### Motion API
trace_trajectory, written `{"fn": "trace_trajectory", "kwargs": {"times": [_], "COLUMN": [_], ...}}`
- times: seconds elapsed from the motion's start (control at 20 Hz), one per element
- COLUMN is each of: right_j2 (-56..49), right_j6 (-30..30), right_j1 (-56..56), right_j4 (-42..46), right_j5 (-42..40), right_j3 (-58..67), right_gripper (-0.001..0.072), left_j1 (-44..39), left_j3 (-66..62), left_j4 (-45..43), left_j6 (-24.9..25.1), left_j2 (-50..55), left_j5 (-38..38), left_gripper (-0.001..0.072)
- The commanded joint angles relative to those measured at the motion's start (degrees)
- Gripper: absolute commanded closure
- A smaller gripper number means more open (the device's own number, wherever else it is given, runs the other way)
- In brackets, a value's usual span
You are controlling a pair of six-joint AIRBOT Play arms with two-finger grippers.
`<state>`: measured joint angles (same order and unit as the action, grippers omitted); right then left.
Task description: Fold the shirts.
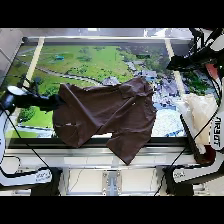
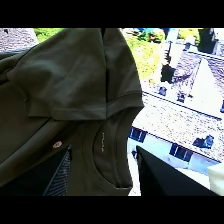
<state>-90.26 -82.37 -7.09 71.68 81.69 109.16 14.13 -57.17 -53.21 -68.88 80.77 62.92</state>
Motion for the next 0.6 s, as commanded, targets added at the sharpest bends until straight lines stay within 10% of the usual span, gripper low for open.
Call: {"fn": "trace_trajectory", "kwargs": {"times": [0.0,0.55], "right_j2": [1.05,1.05], "right_j6": [0.04,0.42], "right_j1": [0.81,3.21], "right_j4": [-2.43,-2.49], "right_j5": [1.4,1.42], "right_j3": [0.11,0.11], "right_gripper": [0.0259,0.026], "left_j1": [-6.62,-11.78], "left_j3": [4.26,4.22], "left_j4": [-1.51,-10.97], "left_j6": [0.28,-8.22], "left_j2": [2.1,3.69], "left_j5": [-0.79,-0.26], "left_gripper": [0.0165,0.0172]}}
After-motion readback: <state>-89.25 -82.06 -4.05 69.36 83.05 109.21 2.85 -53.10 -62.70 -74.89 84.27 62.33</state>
